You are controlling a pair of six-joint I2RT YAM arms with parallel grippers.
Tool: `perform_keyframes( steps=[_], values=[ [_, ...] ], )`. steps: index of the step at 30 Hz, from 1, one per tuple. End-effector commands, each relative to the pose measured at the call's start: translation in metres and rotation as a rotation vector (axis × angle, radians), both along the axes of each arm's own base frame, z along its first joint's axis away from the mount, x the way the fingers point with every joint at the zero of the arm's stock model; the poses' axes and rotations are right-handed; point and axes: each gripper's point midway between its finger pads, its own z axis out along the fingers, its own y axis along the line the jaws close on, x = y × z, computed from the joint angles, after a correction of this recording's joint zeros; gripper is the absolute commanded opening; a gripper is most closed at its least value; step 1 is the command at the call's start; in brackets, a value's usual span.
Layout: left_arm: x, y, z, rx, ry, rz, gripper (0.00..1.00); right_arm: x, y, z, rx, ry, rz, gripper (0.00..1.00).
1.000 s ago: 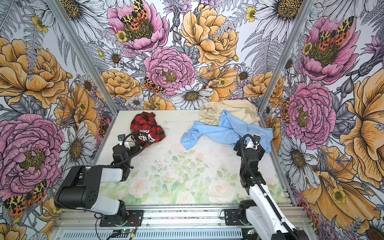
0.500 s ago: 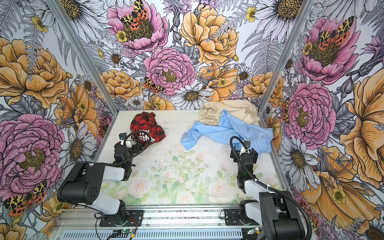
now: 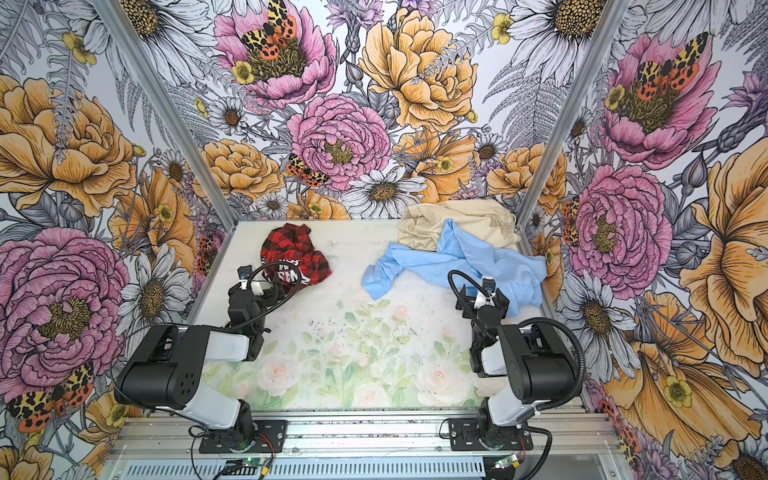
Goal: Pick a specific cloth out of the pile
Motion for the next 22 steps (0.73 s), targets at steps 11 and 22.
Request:
perform_keyframes(
  steps=[11,22],
  values=[
    [0.0027,0.0016,0.0035,0.006,-0.010,0.014,0.99,0.0279,-0.0079,0.0070,0.009,0.069,-0.044,1.00],
    [0.0027,0.0019,0.0042,0.008,-0.012,0.014,0.99,0.0286,-0.0081,0.0078,0.008,0.067,-0.044,0.99]
  ],
)
